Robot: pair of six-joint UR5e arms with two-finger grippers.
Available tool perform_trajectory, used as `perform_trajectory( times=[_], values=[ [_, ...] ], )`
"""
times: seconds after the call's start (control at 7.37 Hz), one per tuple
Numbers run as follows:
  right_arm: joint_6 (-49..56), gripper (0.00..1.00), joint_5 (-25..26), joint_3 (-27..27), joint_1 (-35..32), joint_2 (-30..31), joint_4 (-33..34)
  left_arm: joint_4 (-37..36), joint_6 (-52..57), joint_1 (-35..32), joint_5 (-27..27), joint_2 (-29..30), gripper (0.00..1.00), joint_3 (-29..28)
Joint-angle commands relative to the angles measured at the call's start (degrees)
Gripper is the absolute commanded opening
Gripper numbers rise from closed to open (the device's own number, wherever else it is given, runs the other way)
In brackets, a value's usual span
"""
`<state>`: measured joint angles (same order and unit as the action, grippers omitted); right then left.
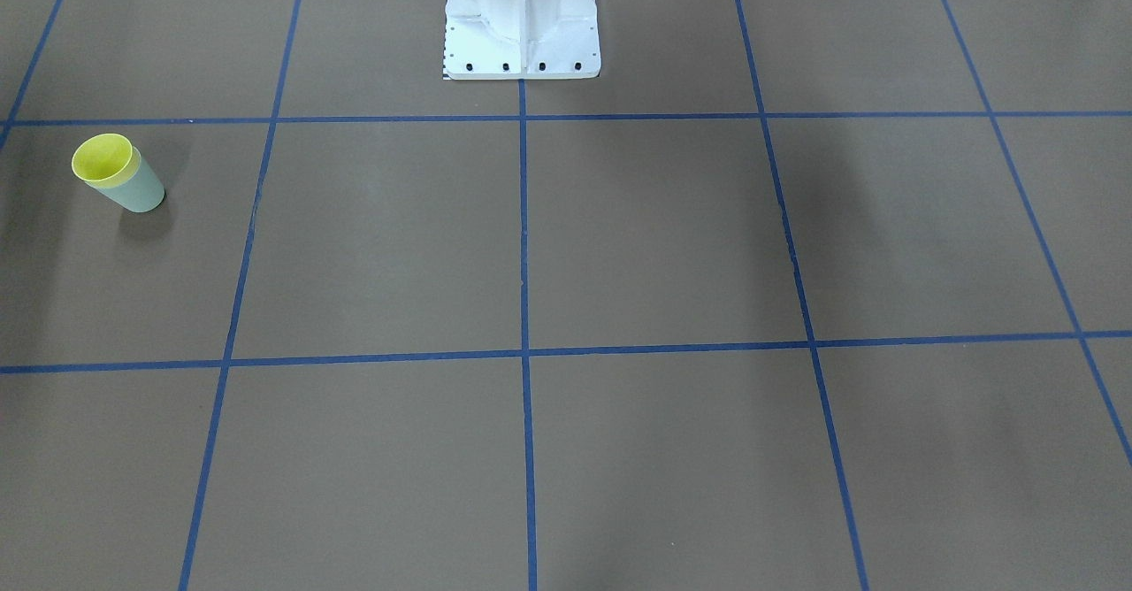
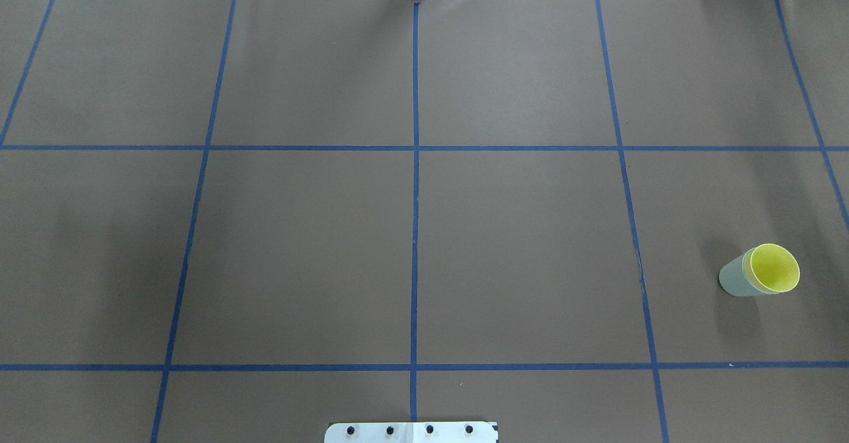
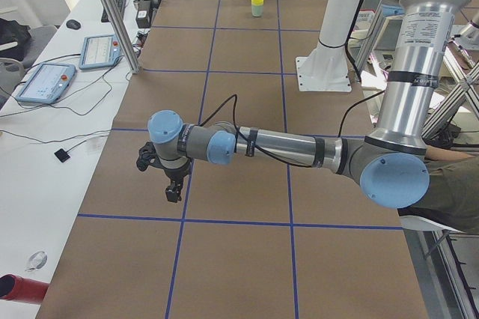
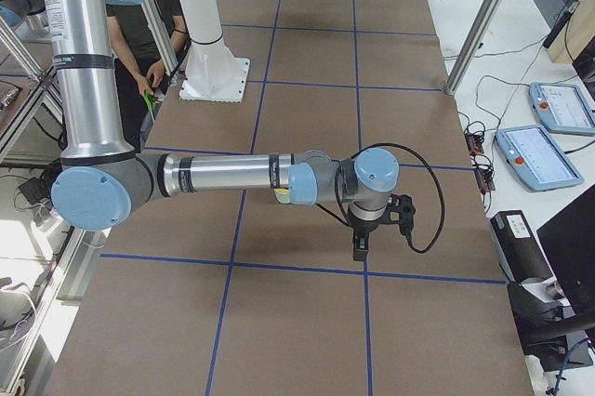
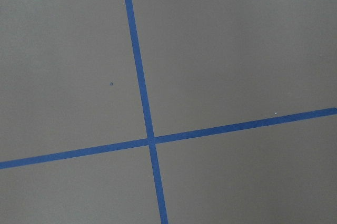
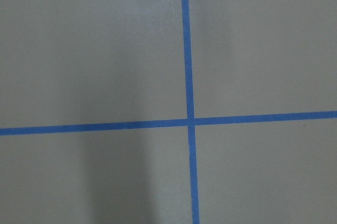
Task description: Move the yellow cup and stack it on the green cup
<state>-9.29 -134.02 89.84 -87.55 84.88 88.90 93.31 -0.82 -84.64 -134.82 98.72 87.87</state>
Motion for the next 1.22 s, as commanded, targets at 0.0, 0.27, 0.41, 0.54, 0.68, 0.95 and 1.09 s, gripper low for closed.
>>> perform_trajectory(
  times=[0.0, 0.27, 0.41, 0.54, 0.68, 0.95, 1.09],
  values=[
    [-0.12, 1.00, -0.36, 0.60, 0.01, -0.33, 0.05, 0.11, -0.32, 0.00, -2.46, -0.02, 1.00, 0.10],
    [-0.03, 1.00, -1.06, 0.52, -0.08, 0.11, 0.05, 0.11, -0.40, -0.26, -5.19, -1.87, 1.00, 1.06],
    [-0.03, 1.00, -1.68, 2.95, -0.17, 0.98, 0.83, -0.24, -0.49, -0.35, -4.67, -2.04, 1.00, 3.25],
    [-0.03, 1.00, -1.86, 3.50, -0.17, 1.94, 0.40, -0.33, -0.49, -0.27, -5.27, -4.05, 1.00, 5.01],
    [-0.38, 1.00, -2.55, 4.63, -0.17, 2.48, 0.57, -0.33, -0.49, -0.27, -5.28, -4.33, 1.00, 5.64],
    [-0.12, 1.00, -2.47, 5.35, 0.18, 4.24, 0.05, 0.20, -0.32, 0.17, -4.84, -5.38, 1.00, 4.69],
    [-0.12, 1.00, -2.56, 5.87, 0.18, 3.72, -0.13, 0.11, -0.40, 0.00, -5.19, -5.73, 1.00, 5.46]
  ],
)
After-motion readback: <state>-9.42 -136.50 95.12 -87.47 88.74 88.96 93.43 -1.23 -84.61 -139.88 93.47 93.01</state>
